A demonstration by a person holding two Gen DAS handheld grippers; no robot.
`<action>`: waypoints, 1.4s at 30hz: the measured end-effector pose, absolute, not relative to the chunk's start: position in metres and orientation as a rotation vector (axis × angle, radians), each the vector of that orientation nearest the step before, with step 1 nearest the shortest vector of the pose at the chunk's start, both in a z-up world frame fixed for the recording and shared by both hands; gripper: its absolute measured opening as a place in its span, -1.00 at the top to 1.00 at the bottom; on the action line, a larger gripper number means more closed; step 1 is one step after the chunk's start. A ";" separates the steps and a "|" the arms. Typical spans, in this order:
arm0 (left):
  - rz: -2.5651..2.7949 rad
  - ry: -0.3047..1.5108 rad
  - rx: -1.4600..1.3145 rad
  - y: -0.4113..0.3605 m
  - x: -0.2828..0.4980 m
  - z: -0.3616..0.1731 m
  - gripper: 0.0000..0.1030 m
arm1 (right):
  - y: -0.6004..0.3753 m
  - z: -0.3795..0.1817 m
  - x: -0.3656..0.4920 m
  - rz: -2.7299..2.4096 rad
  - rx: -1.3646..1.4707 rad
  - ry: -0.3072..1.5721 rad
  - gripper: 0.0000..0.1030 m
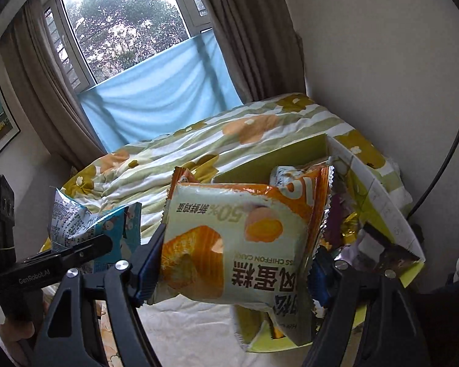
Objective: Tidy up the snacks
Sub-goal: 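Carry both bags into the yellow-green box and open both tools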
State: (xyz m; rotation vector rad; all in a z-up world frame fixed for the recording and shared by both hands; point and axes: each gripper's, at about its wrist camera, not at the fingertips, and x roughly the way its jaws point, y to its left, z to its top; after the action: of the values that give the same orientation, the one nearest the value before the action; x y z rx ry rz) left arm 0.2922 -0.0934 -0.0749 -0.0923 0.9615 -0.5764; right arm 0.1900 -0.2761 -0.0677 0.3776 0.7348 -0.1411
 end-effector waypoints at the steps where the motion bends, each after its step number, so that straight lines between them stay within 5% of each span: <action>1: -0.581 0.959 -0.094 -0.107 0.291 -0.073 -0.36 | -0.287 -0.065 0.189 -0.142 0.368 0.743 -0.44; 11: -0.613 1.038 -0.140 -0.240 0.290 -0.102 -0.37 | -0.384 -0.058 0.182 -0.100 0.314 0.724 -0.44; 14: -0.619 1.070 -0.157 -0.268 0.289 -0.115 -0.62 | -0.406 -0.062 0.183 -0.085 0.302 0.746 -0.44; 16: -0.580 1.068 -0.125 -0.283 0.285 -0.121 -0.98 | -0.417 -0.066 0.186 -0.070 0.302 0.762 -0.44; 42: -0.272 0.993 -0.090 -0.181 0.237 -0.104 -0.98 | -0.420 -0.108 0.249 0.121 0.337 0.953 -0.48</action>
State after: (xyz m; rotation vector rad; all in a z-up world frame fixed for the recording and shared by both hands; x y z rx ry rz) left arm 0.2366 -0.1806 -0.1040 -0.0904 0.9932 -0.2715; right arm 0.2490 -0.4202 -0.1076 0.3369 0.9530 0.1207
